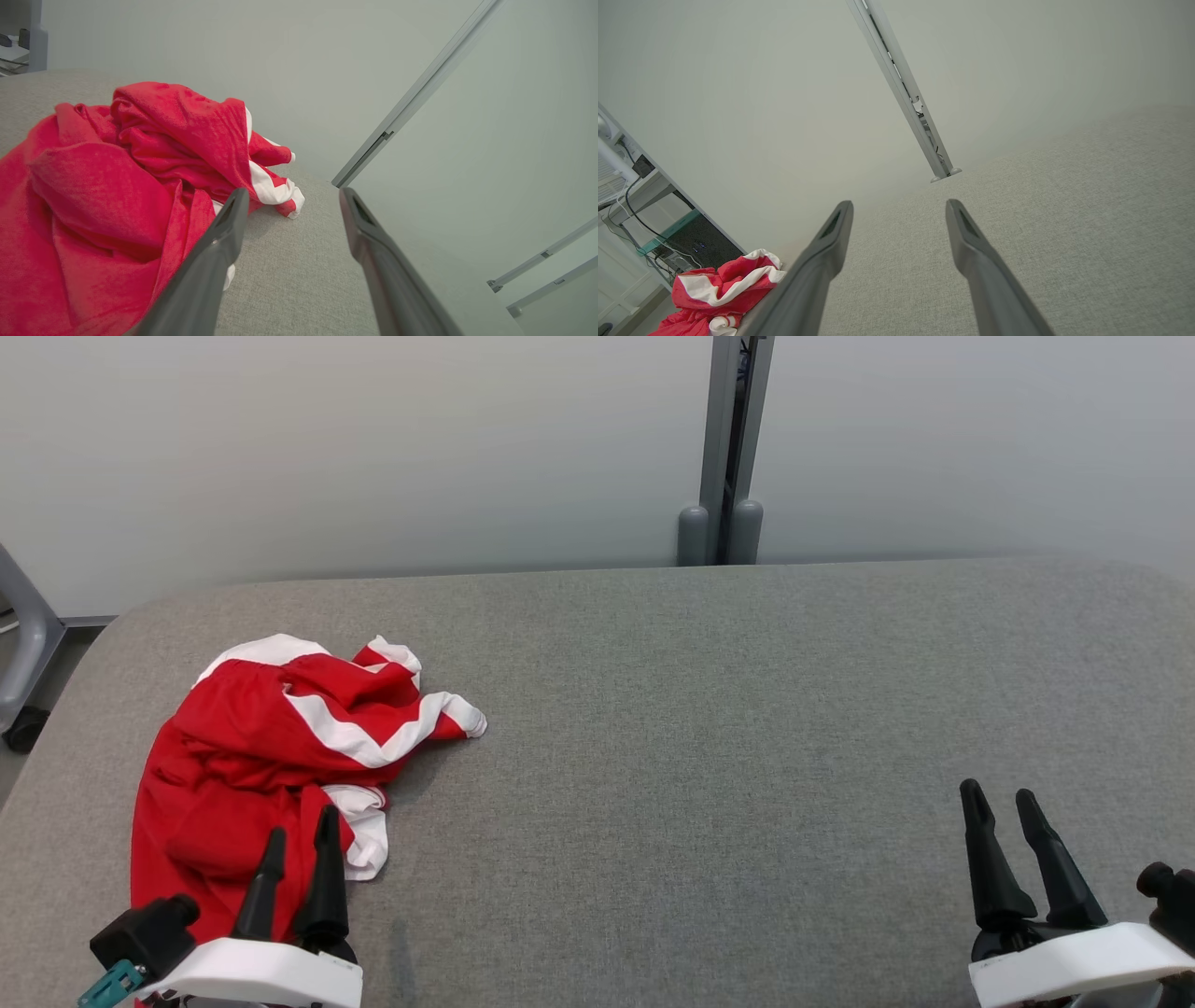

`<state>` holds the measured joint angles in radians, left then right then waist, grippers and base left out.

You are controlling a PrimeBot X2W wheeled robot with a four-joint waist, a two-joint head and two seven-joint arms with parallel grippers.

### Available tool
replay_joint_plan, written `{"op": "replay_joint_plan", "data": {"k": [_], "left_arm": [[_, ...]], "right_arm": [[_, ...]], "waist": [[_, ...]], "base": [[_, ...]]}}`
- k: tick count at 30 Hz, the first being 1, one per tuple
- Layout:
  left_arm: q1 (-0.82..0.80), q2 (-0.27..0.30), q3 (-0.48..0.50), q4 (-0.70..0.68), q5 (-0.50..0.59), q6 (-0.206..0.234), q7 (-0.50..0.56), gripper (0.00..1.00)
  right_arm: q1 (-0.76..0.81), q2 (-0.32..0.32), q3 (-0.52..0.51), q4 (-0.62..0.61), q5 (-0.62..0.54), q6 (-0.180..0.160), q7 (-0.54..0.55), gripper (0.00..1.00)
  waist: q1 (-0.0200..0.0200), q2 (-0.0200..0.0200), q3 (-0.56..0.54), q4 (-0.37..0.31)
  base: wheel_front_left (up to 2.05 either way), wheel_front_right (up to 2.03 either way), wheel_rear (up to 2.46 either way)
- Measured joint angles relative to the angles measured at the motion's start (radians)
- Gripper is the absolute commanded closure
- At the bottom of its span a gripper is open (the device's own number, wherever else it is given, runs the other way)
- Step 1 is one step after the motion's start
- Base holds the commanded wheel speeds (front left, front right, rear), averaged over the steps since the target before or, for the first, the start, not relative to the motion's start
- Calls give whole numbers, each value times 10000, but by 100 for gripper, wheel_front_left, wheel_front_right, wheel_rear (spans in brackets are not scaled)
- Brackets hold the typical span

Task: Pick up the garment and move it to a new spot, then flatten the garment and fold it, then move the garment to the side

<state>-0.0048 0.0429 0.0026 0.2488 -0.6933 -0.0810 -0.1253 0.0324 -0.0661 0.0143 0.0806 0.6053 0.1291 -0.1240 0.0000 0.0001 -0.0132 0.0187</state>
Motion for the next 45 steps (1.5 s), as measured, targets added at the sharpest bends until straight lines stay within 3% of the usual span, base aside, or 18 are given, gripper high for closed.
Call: {"op": "replay_joint_plan", "data": {"k": [16, 45], "left_arm": [[58, 17, 81, -36, 1802, 2, -424, 0], [288, 35, 403, 69, 4236, 90, -1041, 0]], "right_arm": [[111, 12, 92, -151, -1691, 2, -412, 0], [509, 148, -316, -174, -3670, 4, -1030, 0]], "waist": [[0, 0, -62, 59], [0, 0, -133, 165]], "base": [[0, 0, 0], [0, 0, 0]]}}
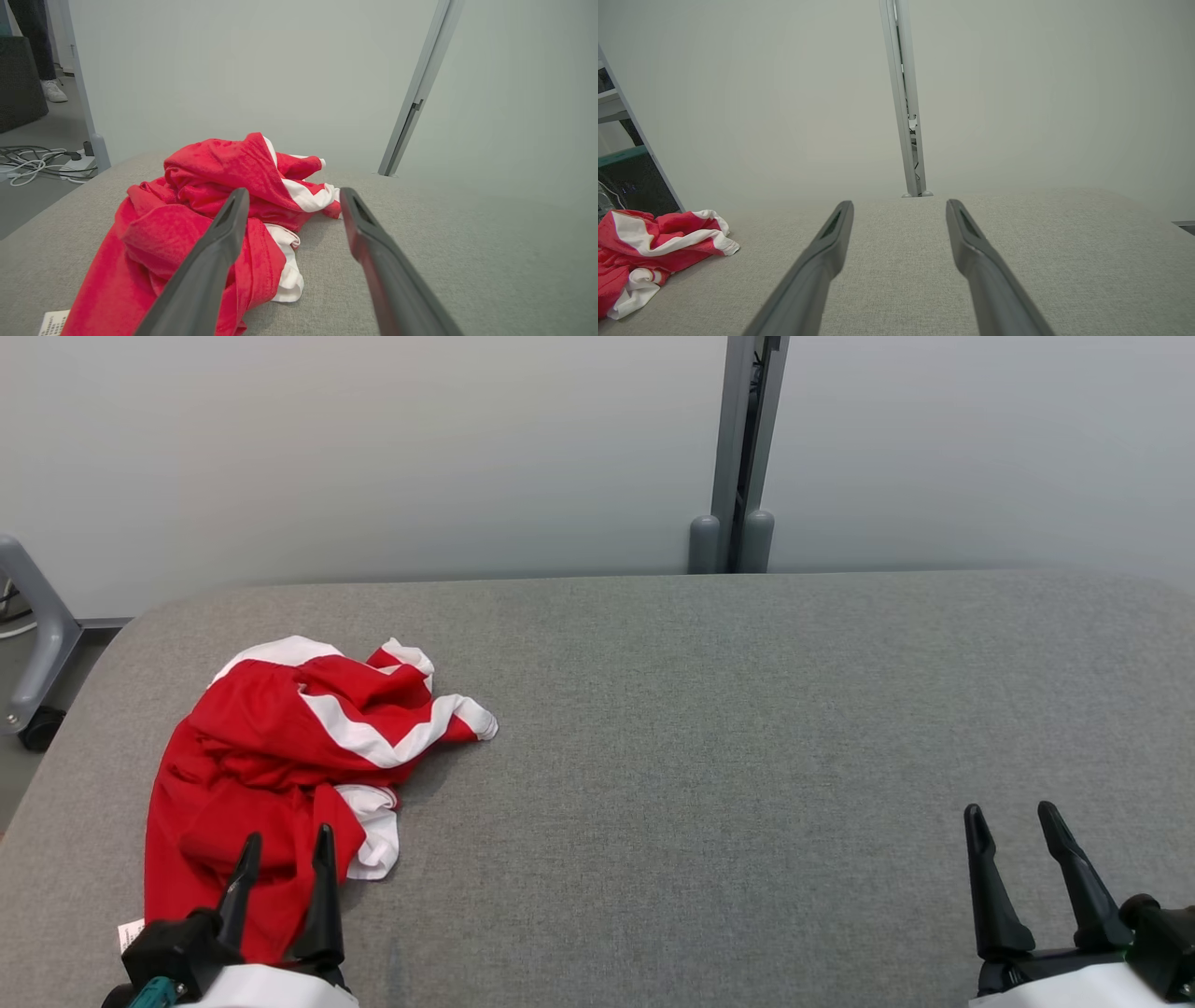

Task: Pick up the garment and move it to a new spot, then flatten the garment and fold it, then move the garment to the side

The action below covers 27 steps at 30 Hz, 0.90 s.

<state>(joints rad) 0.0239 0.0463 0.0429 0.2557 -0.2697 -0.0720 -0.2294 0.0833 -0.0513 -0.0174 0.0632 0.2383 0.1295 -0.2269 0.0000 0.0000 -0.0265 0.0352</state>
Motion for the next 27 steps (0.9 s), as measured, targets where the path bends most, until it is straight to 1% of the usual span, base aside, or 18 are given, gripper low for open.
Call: {"op": "replay_joint_plan", "data": {"k": [17, 27], "left_arm": [[105, 12, 67, 211, 842, 13, -307, 0], [106, 12, 75, 217, 924, 15, -326, 0]], "right_arm": [[134, 27, -245, -63, -717, 0, -305, 0], [178, 25, -326, 6, -531, 0, -347, 0]], "waist": [[0, 0, -6, -31], [0, 0, -17, -56]], "base": [[0, 0, 0], [0, 0, 0]]}}
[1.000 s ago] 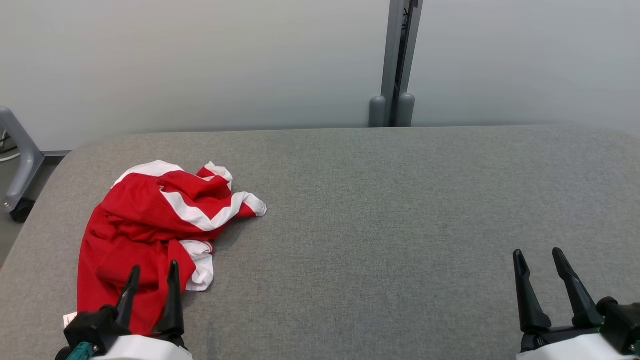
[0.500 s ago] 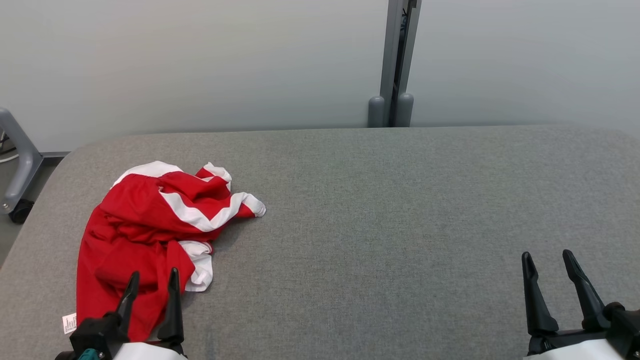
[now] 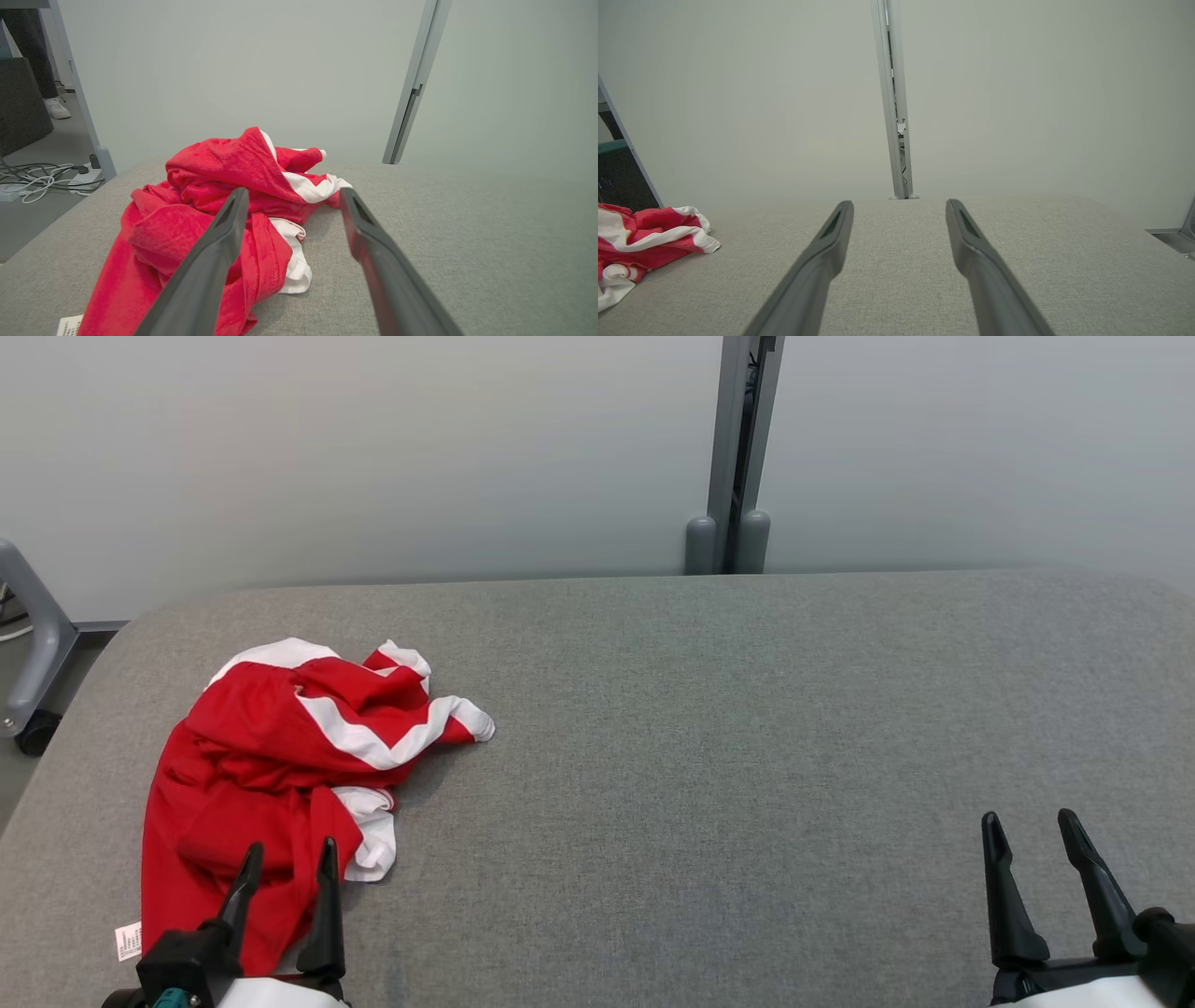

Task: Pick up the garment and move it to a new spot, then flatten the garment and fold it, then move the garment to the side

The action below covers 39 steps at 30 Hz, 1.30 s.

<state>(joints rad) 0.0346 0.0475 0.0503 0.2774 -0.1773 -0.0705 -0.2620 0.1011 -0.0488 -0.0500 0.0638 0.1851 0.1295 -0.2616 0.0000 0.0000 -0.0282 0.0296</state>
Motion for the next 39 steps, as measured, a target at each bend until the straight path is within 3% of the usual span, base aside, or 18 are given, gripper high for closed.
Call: {"op": "replay_joint_plan", "data": {"k": [16, 33, 39], "left_arm": [[-38, 2, -56, 52, -73, 10, -12, 0], [35, 10, 142, -167, -495, 186, -13, 0], [34, 13, 284, -337, -604, 86, -13, 0]], "right_arm": [[83, 2, -90, 98, 48, 0, 0, 0], [-237, 10, 706, 153, -90, 2, -2, 0], [-301, 15, 907, 176, -102, 2, -2, 0]], "waist": [[0, 0, 9, 247], [0, 0, 230, 2871], [0, 0, 292, 3015]], "base": [[0, 0, 0], [0, 0, 0], [0, 0, 0]]}}
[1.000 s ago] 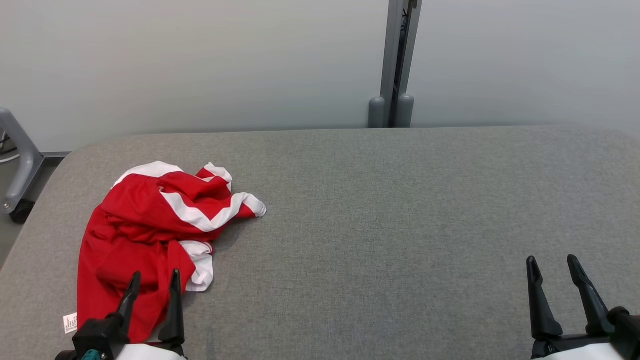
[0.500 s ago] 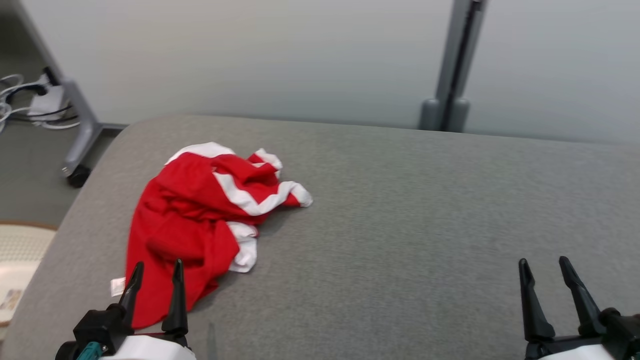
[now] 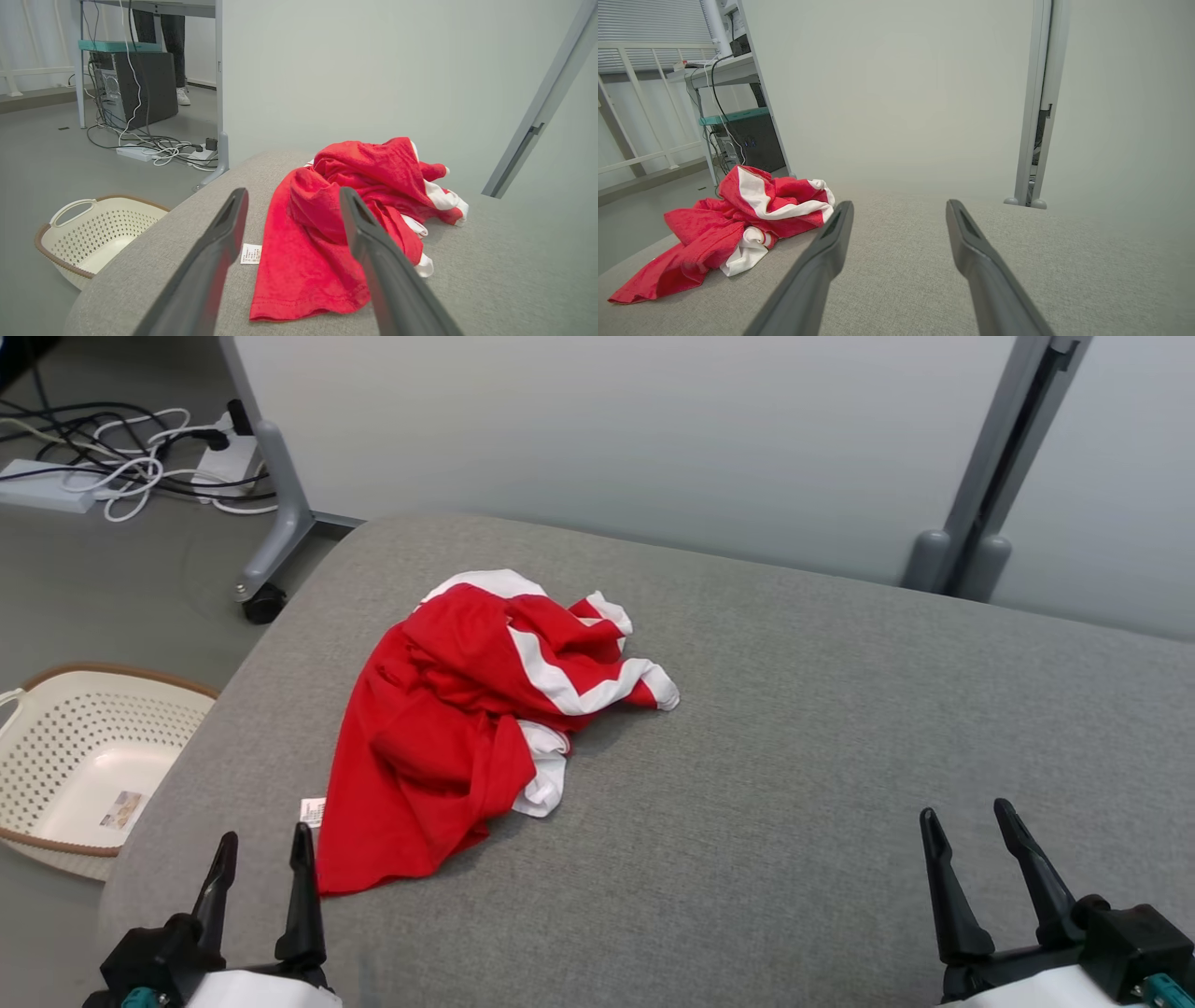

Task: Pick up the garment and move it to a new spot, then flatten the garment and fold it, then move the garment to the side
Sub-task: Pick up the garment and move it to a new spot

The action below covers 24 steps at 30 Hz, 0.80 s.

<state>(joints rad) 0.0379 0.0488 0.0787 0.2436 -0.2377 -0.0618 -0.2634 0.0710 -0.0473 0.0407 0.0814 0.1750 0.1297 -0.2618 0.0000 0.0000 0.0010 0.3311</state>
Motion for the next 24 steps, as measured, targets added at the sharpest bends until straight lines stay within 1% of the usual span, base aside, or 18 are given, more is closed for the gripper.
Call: {"op": "replay_joint_plan", "data": {"k": [3, 7, 11, 17, 24], "left_arm": [[-207, -2, -134, 82, -4, -159, 0, 0], [-1140, 73, -403, 734, -58, -353, 117, 0], [-2496, 437, -690, 1603, -188, -485, 1091, 0], [-4362, 993, -807, 3248, -579, -575, 2974, 0], [-5799, 1661, -616, 4844, -959, -602, 4243, 0]], "right_arm": [[3, -4, 52, -29, 48, 0, 0, 0], [12, -4, 270, -35, 81, 0, 0, 0], [-27, -6, 499, -77, 81, 0, 0, 0], [-244, -6, 771, -54, 73, 0, 0, 0], [-446, -8, 917, -21, 79, 0, -2, 0]], "waist": [[0, 0, 51, -216], [0, 0, 162, -603], [0, 0, 380, -1109], [0, 0, 793, -2043], [0, 0, 1222, -3143]], "base": [[0, 0, 0], [0, 0, 0], [0, 0, 0], [0, 0, 0], [0, 0, 0]]}}
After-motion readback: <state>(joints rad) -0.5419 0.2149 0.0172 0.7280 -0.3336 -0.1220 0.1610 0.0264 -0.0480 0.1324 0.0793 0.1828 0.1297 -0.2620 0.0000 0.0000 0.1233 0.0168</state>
